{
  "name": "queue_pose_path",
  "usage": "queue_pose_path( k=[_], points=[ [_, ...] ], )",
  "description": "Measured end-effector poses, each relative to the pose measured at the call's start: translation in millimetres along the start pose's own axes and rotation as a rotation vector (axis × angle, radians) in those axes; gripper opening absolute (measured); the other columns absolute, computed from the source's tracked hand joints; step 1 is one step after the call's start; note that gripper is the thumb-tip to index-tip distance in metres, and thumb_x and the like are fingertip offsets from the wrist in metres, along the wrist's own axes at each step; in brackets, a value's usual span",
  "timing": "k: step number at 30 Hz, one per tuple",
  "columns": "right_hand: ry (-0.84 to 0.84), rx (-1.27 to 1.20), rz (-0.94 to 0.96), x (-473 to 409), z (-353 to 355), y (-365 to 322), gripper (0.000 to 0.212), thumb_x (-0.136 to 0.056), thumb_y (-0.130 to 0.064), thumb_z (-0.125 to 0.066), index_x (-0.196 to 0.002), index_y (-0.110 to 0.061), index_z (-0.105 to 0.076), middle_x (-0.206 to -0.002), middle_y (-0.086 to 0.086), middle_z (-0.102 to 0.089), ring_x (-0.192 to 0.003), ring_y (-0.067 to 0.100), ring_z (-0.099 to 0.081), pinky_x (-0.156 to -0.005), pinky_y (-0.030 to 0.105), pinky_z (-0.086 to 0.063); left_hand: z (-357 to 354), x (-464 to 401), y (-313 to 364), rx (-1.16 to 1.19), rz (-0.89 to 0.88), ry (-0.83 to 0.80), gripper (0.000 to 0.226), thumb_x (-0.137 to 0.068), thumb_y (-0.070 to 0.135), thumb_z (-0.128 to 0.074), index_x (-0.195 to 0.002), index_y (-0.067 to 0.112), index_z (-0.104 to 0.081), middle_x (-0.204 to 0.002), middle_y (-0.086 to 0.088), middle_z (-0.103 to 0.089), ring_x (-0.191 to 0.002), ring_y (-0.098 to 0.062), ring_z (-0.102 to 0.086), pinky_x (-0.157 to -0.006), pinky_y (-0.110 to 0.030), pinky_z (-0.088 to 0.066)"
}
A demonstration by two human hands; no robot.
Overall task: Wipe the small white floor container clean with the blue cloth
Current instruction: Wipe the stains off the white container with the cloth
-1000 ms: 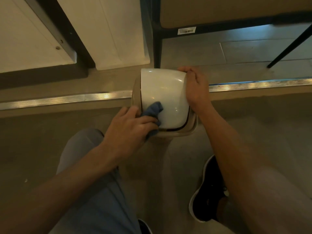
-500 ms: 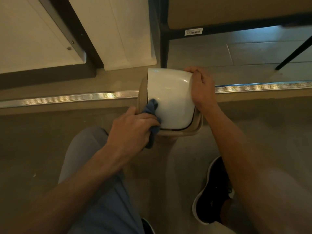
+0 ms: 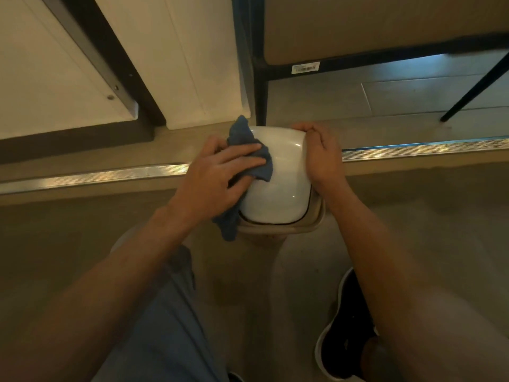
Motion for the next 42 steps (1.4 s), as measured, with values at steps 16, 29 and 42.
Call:
queue_pose_path(
  k=[16, 29, 42],
  points=[
    [0.029, 0.009, 0.086, 0.3, 3.8, -7.8, 0.025, -0.104, -0.012, -0.035, -0.109, -0.014, -0.060, -0.107, 0.002, -0.058, -0.094, -0.002, -0.054, -0.081, 0.002, -0.039, -47.5, -61.6, 16.6, -0.229, 0.175, -0.130, 0.053, -0.107, 0.049, -0.027, -0.142, 0.020, -0.054, -0.142, -0.005, -0.058, -0.136, -0.028, -0.047, -0.113, -0.046, -0.036],
    [0.046, 0.011, 0.075, 1.4, 3.1, -6.1, 0.029, -0.103, -0.013, -0.036, -0.114, -0.015, -0.062, -0.110, 0.000, -0.062, -0.099, 0.003, -0.057, -0.085, 0.011, -0.044, -47.8, -101.6, -6.3, -0.303, 0.472, -0.243, 0.048, -0.107, 0.043, -0.026, -0.116, 0.017, -0.066, -0.112, -0.012, -0.068, -0.099, -0.029, -0.061, -0.084, -0.040, -0.044],
    [0.146, -0.027, 0.050, 7.2, 11.5, -4.3, 0.036, -0.109, -0.031, -0.028, -0.141, -0.022, -0.043, -0.104, -0.003, -0.065, -0.086, -0.004, -0.061, -0.071, 0.008, -0.047, -35.8, -82.2, -30.4, -0.214, 0.569, -0.188, 0.059, -0.105, 0.055, -0.023, -0.116, 0.018, -0.067, -0.112, -0.015, -0.067, -0.106, -0.035, -0.058, -0.082, -0.041, -0.044]
  ],
)
Point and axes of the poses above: each hand's wrist, its own x-axis away from the middle knuckle, its own z-axis out of the back of the hand, y = z × x, the point moved 9 cm from there along -x, towards the middle knuckle
